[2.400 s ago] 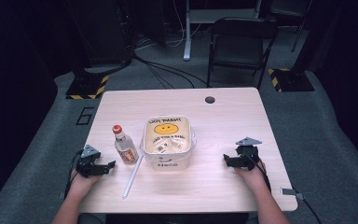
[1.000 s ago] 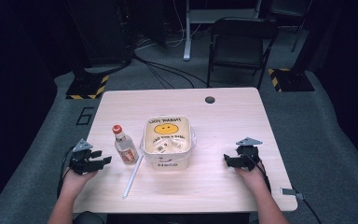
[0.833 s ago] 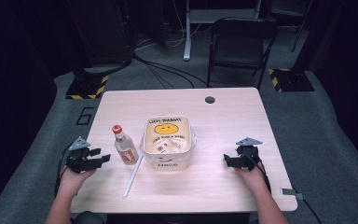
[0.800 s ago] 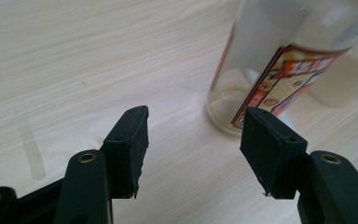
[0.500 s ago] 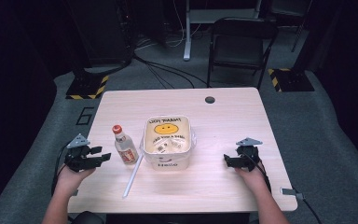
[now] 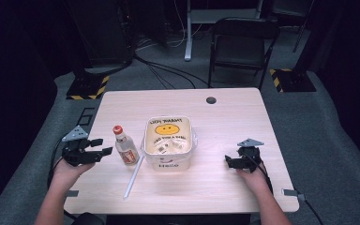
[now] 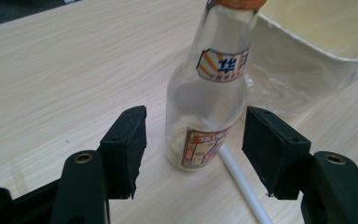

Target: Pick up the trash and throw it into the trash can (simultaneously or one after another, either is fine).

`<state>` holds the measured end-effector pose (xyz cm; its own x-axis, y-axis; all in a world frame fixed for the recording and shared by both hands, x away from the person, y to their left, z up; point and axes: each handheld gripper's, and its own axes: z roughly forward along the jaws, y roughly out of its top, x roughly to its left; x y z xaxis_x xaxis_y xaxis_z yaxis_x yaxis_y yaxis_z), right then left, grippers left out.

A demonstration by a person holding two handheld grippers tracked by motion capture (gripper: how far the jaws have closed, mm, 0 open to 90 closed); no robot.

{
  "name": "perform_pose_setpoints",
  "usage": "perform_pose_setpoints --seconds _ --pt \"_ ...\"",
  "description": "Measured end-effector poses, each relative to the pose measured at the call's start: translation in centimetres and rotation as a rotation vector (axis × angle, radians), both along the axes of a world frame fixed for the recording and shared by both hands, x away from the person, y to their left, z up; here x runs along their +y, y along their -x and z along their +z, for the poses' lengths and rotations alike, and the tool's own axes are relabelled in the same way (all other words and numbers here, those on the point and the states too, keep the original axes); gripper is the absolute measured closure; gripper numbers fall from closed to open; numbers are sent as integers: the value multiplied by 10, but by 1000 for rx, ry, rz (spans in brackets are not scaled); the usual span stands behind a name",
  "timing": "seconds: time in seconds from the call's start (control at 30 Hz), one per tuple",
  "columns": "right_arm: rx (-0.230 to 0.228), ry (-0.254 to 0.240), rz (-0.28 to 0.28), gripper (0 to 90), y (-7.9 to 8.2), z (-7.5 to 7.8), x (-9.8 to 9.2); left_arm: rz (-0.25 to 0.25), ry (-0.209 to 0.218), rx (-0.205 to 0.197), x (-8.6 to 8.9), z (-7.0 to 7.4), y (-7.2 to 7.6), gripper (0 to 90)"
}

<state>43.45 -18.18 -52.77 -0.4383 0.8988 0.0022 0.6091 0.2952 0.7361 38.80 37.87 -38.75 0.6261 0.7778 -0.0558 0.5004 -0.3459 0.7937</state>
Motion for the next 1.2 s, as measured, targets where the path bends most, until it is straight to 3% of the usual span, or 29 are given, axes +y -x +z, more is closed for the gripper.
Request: perform_pose_setpoints --seconds 0.37,0.63,1.2 --pt "0 -1 -1 114 0 0 0 -20 -3 -12 -10 16 -6 396" --pt "0 -1 -1 114 0 0 0 -35 19 -27 -17 27 -10 393" --pt "0 -1 -1 114 0 0 0 -34 34 -18 -27 27 -26 403"
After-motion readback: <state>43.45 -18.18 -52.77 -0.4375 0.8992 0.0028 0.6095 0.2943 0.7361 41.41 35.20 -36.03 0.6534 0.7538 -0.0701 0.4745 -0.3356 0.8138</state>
